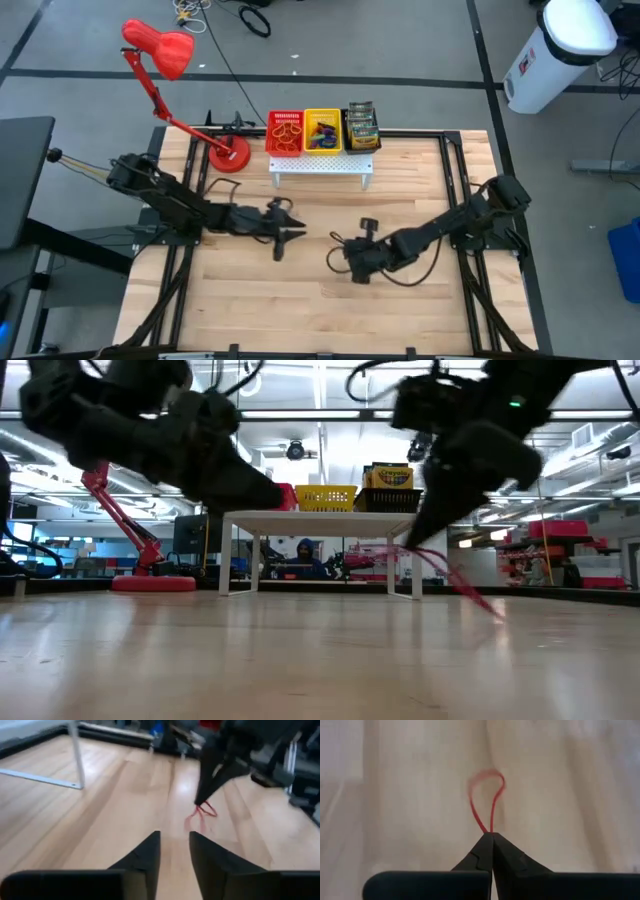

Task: Pick & Place Office Desk Supplies
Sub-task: Put the red rubber band into the red bin on the shelf

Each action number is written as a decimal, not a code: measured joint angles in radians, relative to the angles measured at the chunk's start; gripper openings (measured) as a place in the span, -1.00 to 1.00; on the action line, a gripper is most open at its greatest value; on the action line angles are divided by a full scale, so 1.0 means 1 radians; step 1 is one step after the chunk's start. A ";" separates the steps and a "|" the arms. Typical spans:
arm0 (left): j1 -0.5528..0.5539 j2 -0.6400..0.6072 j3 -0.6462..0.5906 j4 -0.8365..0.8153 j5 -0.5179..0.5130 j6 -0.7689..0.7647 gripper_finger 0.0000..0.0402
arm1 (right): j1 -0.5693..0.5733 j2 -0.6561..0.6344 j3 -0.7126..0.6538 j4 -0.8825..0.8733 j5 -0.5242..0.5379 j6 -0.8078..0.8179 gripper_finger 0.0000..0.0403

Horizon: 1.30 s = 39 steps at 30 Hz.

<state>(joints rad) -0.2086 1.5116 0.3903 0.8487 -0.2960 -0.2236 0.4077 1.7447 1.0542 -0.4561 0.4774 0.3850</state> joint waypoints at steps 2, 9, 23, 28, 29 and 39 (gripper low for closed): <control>0.000 0.043 0.054 -0.034 0.020 0.028 -0.36 | -0.031 0.000 0.000 0.082 0.014 -0.076 -0.98; 0.000 0.151 0.143 -0.047 0.069 0.093 0.03 | -0.090 -0.002 0.000 0.263 0.035 -0.278 -0.99; 0.000 0.166 0.152 -0.071 0.057 0.147 -0.33 | -0.088 -0.002 0.000 0.340 0.029 -0.341 -0.99; -0.001 0.162 0.152 -0.072 0.072 0.162 -0.92 | -0.087 -0.002 0.000 0.377 0.034 -0.345 -0.98; 0.000 0.152 0.151 -0.079 0.071 0.160 -0.95 | -0.087 -0.002 0.000 0.386 0.042 -0.345 -0.96; 0.015 -0.123 0.150 -0.351 -0.003 0.157 -0.98 | -0.008 -0.037 0.000 0.455 0.314 -0.261 -0.36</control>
<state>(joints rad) -0.1938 1.3887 0.5407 0.4981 -0.2991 -0.0669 0.3996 1.7079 1.0541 -0.0012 0.7912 0.1241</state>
